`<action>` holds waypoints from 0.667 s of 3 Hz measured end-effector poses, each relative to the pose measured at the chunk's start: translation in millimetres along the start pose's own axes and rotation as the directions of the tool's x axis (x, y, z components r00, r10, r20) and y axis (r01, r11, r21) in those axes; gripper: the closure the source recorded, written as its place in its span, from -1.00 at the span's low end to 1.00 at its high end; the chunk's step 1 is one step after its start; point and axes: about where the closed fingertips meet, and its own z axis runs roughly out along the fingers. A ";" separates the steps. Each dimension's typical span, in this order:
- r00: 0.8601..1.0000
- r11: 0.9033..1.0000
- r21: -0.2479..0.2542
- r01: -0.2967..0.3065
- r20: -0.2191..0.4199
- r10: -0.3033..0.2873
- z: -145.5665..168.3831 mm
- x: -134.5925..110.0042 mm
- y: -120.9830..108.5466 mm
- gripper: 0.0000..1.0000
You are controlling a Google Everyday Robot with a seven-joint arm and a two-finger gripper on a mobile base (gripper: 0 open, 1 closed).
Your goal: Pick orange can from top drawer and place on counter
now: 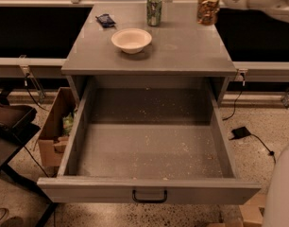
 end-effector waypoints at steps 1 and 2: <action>0.999 1.000 -0.009 0.005 0.032 -0.005 32.6 19.7 6.5 1.00; 0.996 0.997 -0.046 0.056 0.079 -0.052 60.4 64.0 19.1 1.00</action>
Offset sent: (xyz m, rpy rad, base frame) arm 0.0234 0.0660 -0.1077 -0.0092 -0.1690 0.0993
